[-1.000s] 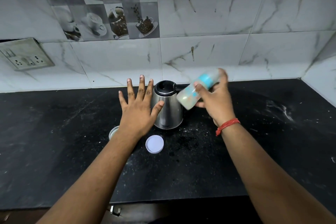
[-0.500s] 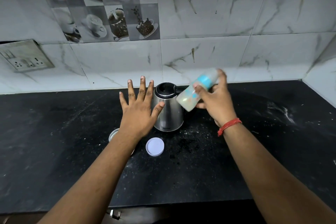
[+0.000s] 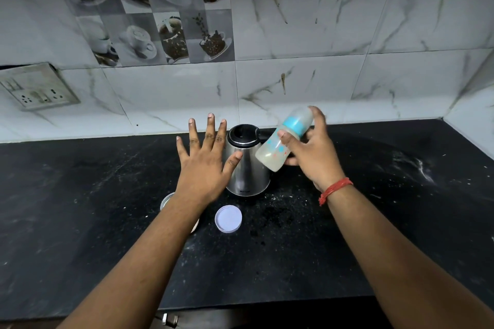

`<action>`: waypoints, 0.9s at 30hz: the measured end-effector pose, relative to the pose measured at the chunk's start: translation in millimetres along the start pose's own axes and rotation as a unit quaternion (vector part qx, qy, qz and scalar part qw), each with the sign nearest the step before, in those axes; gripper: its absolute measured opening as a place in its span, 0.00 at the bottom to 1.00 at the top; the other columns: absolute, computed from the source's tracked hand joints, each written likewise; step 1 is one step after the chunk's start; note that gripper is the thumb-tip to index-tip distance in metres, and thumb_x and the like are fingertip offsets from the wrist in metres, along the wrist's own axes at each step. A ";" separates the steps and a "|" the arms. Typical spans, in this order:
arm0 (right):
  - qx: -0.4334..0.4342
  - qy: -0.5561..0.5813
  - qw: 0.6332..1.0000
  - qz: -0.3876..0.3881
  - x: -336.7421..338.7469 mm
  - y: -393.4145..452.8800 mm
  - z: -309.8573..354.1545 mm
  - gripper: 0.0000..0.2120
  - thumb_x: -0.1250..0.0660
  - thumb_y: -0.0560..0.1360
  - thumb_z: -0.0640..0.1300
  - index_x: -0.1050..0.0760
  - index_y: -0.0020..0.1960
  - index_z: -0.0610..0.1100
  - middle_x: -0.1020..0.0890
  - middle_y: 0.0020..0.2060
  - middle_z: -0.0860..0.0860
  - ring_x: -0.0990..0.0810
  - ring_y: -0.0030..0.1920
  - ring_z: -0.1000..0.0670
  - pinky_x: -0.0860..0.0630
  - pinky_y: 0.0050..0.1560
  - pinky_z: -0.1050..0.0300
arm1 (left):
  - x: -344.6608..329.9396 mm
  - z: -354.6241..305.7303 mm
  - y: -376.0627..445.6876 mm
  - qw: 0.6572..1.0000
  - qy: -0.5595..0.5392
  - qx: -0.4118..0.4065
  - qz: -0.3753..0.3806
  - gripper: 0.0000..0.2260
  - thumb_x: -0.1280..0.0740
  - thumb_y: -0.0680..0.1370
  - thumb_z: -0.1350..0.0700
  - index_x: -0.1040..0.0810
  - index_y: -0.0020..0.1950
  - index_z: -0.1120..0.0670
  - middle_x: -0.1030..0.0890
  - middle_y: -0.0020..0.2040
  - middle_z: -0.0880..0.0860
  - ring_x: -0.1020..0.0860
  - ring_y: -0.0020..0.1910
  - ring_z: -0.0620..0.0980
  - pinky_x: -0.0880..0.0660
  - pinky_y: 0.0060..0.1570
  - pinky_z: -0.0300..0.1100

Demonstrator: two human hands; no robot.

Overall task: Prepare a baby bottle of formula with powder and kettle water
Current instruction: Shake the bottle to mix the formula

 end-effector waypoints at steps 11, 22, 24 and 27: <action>0.039 0.053 0.991 -0.119 6.1 -4.7 -0.9 0.38 0.27 0.77 0.47 0.46 0.78 0.54 0.21 0.61 0.46 0.14 0.52 0.49 0.15 0.39 0.53 | -0.5 1.7 -0.1 1.000 -0.001 0.006 -0.001 0.38 0.71 0.74 0.25 0.67 0.81 0.41 0.69 0.82 0.45 0.72 0.80 0.57 0.64 0.78 0.67; -0.010 0.002 1.000 -0.010 2.4 0.9 -6.5 0.36 0.25 0.76 0.47 0.43 0.76 0.58 0.23 0.62 0.46 0.15 0.55 0.46 0.14 0.42 0.44 | -0.6 3.3 -1.7 1.000 0.003 0.004 -0.005 0.39 0.71 0.74 0.25 0.65 0.82 0.41 0.68 0.83 0.45 0.72 0.80 0.56 0.63 0.78 0.68; -0.007 0.028 0.998 -0.049 5.1 0.2 -5.6 0.36 0.25 0.76 0.48 0.43 0.76 0.58 0.23 0.60 0.48 0.15 0.54 0.47 0.14 0.42 0.44 | -1.1 3.1 -1.2 1.000 -0.003 0.007 -0.005 0.39 0.71 0.74 0.25 0.66 0.82 0.41 0.68 0.83 0.45 0.72 0.80 0.57 0.63 0.78 0.67; -0.005 0.055 0.996 -0.072 7.2 2.1 -5.0 0.37 0.26 0.76 0.47 0.44 0.77 0.57 0.23 0.61 0.47 0.15 0.54 0.47 0.14 0.42 0.45 | -1.0 1.7 -0.9 1.000 -0.001 0.004 -0.005 0.39 0.71 0.74 0.25 0.65 0.82 0.41 0.68 0.82 0.45 0.72 0.80 0.57 0.64 0.78 0.67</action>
Point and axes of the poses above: each hand's wrist, its own y-axis towards the middle knuckle, its own x-axis out of the back of the hand, z = x × y, the point moved 3 cm from there along y, towards the middle knuckle
